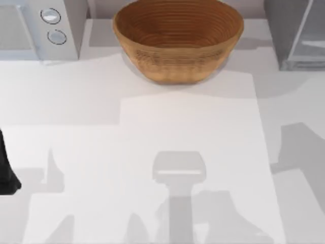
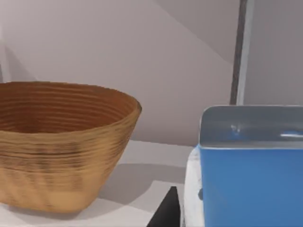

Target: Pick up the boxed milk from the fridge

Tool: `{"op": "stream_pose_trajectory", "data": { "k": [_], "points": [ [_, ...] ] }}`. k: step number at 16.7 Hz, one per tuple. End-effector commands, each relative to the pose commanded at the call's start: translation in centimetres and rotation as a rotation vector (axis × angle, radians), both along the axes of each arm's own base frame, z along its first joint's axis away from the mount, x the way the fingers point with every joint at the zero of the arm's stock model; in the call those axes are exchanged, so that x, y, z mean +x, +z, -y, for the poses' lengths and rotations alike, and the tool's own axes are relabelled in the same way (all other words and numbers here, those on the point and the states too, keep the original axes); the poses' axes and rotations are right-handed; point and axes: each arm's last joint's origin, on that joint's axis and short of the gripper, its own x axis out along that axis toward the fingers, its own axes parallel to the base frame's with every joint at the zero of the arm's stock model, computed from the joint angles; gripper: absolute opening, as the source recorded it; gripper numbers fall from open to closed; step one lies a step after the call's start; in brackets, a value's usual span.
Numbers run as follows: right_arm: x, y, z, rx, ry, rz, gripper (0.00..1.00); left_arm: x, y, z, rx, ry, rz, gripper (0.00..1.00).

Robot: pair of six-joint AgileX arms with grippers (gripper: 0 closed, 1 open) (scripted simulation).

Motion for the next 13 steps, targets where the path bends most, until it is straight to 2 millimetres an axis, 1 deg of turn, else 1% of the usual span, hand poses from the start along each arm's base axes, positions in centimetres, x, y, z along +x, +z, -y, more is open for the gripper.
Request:
{"op": "stream_pose_trajectory", "data": {
  "k": [7,13],
  "points": [
    [3.5,0.9,-3.4,0.005,0.105,0.008,0.0,0.0,0.0,0.0,0.0,0.0,0.0,1.0],
    [6.3,-0.2,-7.3,0.002,0.204,0.0,0.0,0.0,0.0,0.0,0.0,0.0,0.0,1.0]
  ]
}}
